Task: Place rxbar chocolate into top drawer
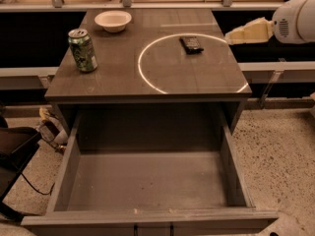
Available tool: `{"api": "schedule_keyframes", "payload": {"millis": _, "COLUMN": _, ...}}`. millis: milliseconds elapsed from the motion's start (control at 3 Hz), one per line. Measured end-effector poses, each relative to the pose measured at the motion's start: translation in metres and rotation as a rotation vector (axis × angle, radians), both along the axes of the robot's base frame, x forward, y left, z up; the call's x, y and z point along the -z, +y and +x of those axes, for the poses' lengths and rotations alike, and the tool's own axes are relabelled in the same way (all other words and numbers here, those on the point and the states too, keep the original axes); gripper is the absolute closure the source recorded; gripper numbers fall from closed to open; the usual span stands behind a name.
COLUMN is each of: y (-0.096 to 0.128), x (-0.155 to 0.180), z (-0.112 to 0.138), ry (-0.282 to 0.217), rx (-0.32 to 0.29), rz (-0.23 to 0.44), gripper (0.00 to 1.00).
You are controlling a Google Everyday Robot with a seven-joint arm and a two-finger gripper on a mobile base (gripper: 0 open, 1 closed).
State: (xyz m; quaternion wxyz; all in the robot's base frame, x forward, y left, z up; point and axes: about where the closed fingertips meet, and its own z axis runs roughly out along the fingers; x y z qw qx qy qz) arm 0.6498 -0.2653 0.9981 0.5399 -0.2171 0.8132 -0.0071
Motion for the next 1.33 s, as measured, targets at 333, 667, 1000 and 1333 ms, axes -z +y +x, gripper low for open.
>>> {"api": "schedule_keyframes", "payload": {"millis": 333, "y": 0.021, "x": 0.012, "z": 0.025, "ry": -0.001, "rx": -0.025, "rz": 0.121, "gripper": 0.00}}
{"api": "schedule_keyframes", "payload": {"millis": 667, "y": 0.055, "x": 0.037, "z": 0.059, "ry": 0.029, "rx": -0.086, "rz": 0.230, "gripper": 0.00}}
{"api": "schedule_keyframes", "payload": {"millis": 1000, "y": 0.078, "x": 0.057, "z": 0.085, "ry": 0.044, "rx": -0.102, "rz": 0.248, "gripper": 0.00}}
{"api": "schedule_keyframes", "payload": {"millis": 1333, "y": 0.092, "x": 0.078, "z": 0.105, "ry": 0.040, "rx": -0.098, "rz": 0.192, "gripper": 0.00}}
